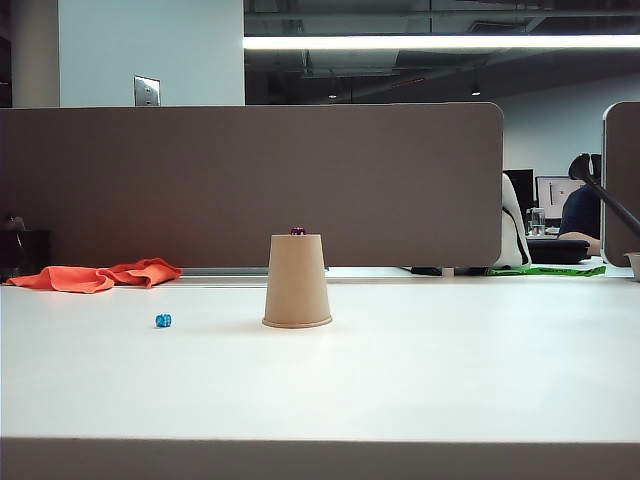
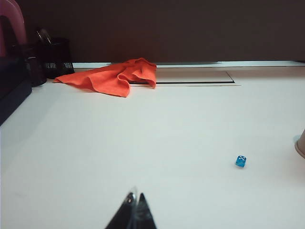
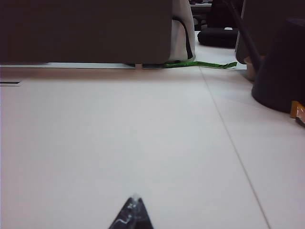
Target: Throw the dice onto the paper cup, compare its value with the values of the other dice on the table, place the die with the higher value on the paper cup, and take no action if both dice have the same value.
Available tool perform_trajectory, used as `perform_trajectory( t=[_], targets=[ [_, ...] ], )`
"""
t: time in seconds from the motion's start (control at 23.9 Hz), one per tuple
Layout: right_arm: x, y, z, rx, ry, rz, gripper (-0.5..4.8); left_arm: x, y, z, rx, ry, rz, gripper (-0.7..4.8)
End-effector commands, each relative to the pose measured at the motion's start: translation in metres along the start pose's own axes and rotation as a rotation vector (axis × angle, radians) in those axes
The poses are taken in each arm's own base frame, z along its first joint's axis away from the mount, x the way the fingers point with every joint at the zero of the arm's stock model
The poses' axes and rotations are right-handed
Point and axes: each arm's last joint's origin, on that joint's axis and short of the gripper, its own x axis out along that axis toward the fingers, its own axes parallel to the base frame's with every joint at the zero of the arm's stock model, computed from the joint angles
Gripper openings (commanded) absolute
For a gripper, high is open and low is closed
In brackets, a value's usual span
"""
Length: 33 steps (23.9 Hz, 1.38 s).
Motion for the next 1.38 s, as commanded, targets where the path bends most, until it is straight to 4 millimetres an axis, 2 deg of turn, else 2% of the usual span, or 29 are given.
perform_trajectory(
  t=[0.04,0.54,0.71,0.88,0.96,1.05,1.13,1.26,1.38],
  targets=[
    [0.000,0.000,0.001,0.003,-0.016,0.002,-0.01,0.000,0.000,0.001,-0.004,-0.008,0.000,-0.05],
    [0.000,0.000,0.001,0.004,-0.016,-0.002,-0.01,0.000,0.000,0.003,-0.008,-0.019,-0.006,-0.06],
    [-0.002,0.001,0.011,0.000,-0.077,0.025,-0.01,-0.001,-0.003,0.006,-0.020,-0.055,-0.105,-0.06],
    [-0.012,0.002,0.044,-0.026,-0.138,0.026,-0.01,-0.002,-0.008,0.012,0.063,-0.125,-0.291,-0.06],
    [-0.018,0.002,0.064,-0.030,-0.141,0.026,-0.01,-0.003,-0.010,0.014,0.069,-0.128,-0.319,-0.06],
    [-0.019,0.002,0.075,-0.042,-0.118,0.028,-0.01,-0.003,-0.010,0.012,0.066,-0.107,-0.325,-0.06],
    [-0.016,0.003,0.093,-0.076,-0.074,0.045,-0.01,-0.002,-0.011,0.008,0.055,-0.026,-0.332,-0.06],
    [0.003,0.004,0.131,-0.069,0.030,0.085,-0.01,0.001,-0.011,0.007,0.040,0.046,-0.344,-0.06],
    [0.034,0.011,0.168,-0.064,0.137,0.156,-0.01,0.007,-0.013,0.020,0.036,0.102,-0.360,-0.06]
  ],
)
